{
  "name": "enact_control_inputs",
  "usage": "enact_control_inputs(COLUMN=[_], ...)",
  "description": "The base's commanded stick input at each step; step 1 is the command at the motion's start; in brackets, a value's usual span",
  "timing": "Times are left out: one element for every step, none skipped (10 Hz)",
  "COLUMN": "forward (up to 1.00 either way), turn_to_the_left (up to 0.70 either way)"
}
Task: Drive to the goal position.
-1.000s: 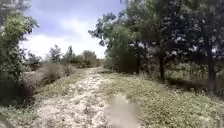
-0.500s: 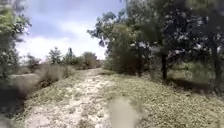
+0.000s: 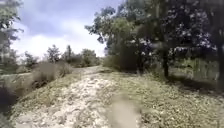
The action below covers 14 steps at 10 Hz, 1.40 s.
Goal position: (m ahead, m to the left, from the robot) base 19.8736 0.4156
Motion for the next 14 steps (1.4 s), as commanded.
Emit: enact_control_inputs(forward=[0.5, 0.5, 0.5, 0.5, 0.5, 0.5, 0.5, 0.5, 0.5, 0.5, 0.5, 0.5, 0.5, 0.5], turn_to_the_left=[0.0, 0.0, 0.15, 0.45, 0.0, 0.0, 0.0, 0.0, 0.0, 0.0, 0.0, 0.0, 0.0, 0.0])
